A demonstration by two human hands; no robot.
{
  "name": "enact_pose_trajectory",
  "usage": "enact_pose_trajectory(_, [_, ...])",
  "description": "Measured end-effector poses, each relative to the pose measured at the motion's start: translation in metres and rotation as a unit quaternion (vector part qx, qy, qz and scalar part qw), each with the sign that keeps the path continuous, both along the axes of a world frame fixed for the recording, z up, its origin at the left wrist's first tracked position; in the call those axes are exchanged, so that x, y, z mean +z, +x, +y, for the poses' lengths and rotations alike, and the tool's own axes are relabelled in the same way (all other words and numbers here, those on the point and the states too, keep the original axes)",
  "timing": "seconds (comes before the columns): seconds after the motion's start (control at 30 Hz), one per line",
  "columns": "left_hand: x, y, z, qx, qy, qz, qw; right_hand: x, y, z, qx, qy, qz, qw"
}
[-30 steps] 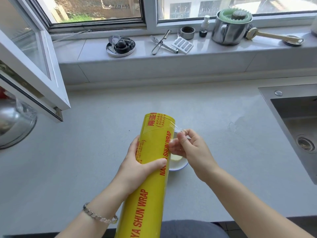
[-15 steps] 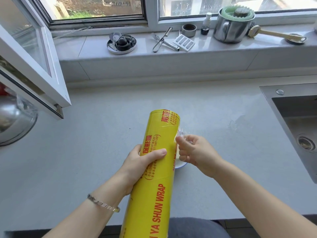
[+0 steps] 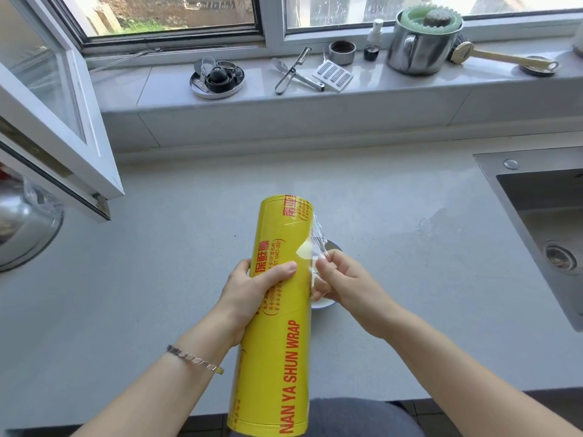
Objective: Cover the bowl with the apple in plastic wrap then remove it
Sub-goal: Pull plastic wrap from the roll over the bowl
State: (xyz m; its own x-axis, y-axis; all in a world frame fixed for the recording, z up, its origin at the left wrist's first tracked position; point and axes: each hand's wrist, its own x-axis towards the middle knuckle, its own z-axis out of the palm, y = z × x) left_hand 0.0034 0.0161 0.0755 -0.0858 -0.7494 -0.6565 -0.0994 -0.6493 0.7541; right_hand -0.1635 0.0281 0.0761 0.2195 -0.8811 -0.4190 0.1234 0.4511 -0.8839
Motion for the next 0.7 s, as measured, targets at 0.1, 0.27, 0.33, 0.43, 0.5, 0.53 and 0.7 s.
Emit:
enact_pose_trajectory(0.1, [-0.001, -0.002, 0.0, 0.004, -0.002, 0.004, 1.0, -0.002, -0.004, 0.0, 0.046, 0.021, -0.015, 0.999])
enact_pose_trajectory(0.27, [-0.002, -0.003, -0.002, -0.002, 0.018, 0.018, 1.0, 0.0, -0.017, 0.0, 0.136, -0.011, 0.085, 0.987])
enact_pose_trajectory(0.33, [-0.003, -0.002, -0.005, -0.007, 0.034, 0.022, 0.999, -0.001, -0.017, 0.001, 0.127, -0.056, 0.12, 0.983])
enact_pose_trajectory(0.43, [-0.003, -0.002, -0.009, -0.005, 0.036, 0.017, 0.999, -0.003, -0.014, 0.009, 0.107, -0.091, 0.105, 0.984])
enact_pose_trajectory(0.5, [-0.001, -0.004, -0.011, -0.002, 0.02, -0.004, 1.0, -0.004, -0.011, 0.013, 0.074, -0.074, 0.062, 0.993])
enact_pose_trajectory(0.53, [0.0, -0.005, -0.012, -0.001, 0.011, -0.017, 1.0, -0.003, -0.01, 0.015, 0.055, -0.058, 0.04, 0.996])
enact_pose_trajectory(0.7, [0.001, -0.01, -0.013, 0.045, -0.012, -0.034, 0.998, -0.007, -0.003, 0.018, 0.009, 0.017, -0.039, 0.999])
